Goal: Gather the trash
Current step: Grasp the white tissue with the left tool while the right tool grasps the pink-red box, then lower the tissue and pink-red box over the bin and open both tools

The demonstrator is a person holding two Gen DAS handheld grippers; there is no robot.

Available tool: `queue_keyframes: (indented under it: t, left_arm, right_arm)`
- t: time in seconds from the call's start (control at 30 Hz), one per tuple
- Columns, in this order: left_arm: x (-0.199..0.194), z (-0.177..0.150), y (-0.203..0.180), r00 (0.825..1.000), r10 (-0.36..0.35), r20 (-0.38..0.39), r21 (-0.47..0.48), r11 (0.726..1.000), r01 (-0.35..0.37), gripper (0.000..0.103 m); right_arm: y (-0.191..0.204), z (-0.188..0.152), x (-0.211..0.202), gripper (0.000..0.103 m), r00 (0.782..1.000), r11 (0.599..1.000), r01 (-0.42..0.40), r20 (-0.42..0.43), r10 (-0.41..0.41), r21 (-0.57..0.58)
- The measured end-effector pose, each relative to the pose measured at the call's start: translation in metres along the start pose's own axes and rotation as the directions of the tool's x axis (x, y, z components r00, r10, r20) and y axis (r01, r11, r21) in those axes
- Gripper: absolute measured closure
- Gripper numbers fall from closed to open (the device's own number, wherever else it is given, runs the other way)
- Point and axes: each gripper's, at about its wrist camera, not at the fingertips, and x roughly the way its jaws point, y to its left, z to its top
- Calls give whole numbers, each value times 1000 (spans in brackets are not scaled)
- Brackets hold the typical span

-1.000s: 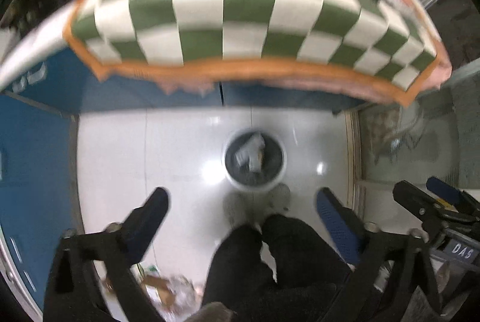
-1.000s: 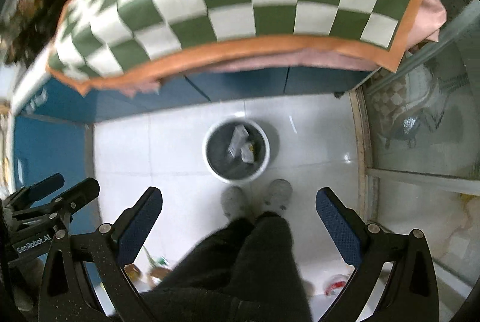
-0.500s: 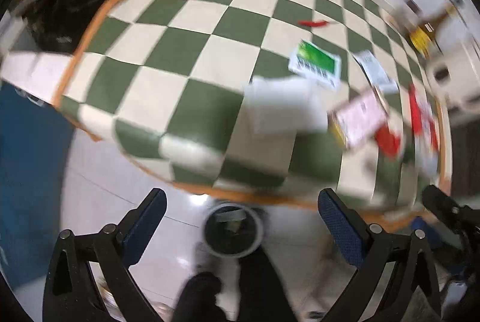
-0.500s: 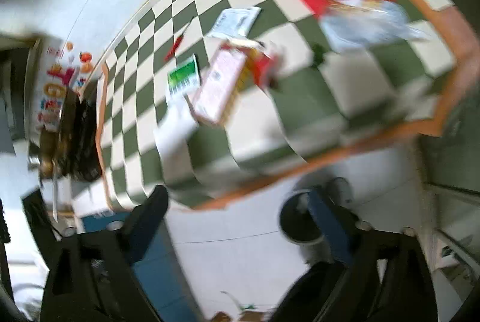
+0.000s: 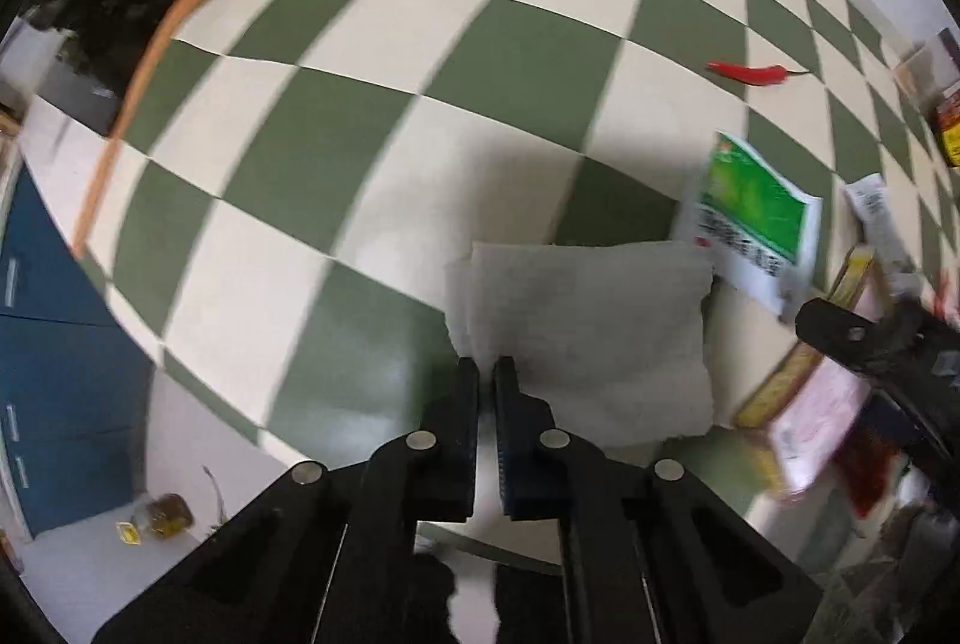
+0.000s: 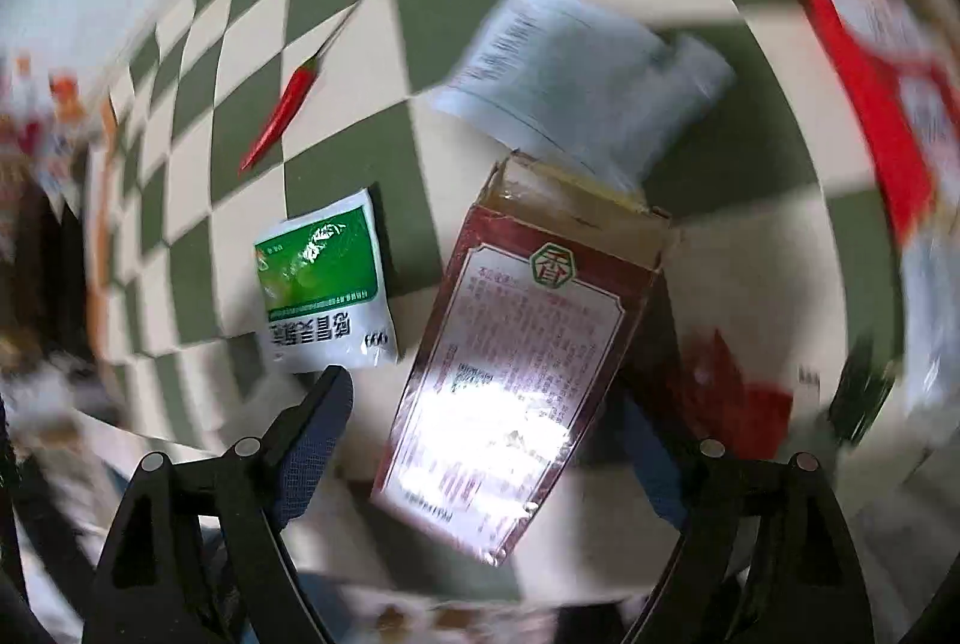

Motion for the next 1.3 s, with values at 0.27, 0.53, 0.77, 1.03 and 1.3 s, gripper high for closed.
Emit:
queue_keyframes:
  t: [0.27, 0.53, 0.77, 1.03, 1.3]
  left_arm:
    - [-38, -22, 29, 991, 67, 117, 36, 997, -72, 102]
    - [-109, -61, 60, 969, -62, 240, 158, 987, 24, 102]
    - [-126, -126, 80, 955, -210, 207, 280, 948, 148, 102]
    - [-22, -213, 84, 984, -169, -56, 358, 917, 178, 102]
    - [163, -258, 74, 944, -108, -313, 278, 940, 199, 102]
  right_arm:
    - [42, -13, -29, 38, 980, 973, 98, 191, -58, -207]
    - [15, -94, -114, 39, 939, 983, -44, 329, 103, -180]
    - [-43, -220, -146, 39, 919, 985, -120, 361, 158, -124]
    - [-111, -347, -44, 39, 980, 991, -125, 158, 117, 41]
    - [-149, -408, 143, 39, 995, 993, -61, -76, 69, 99]
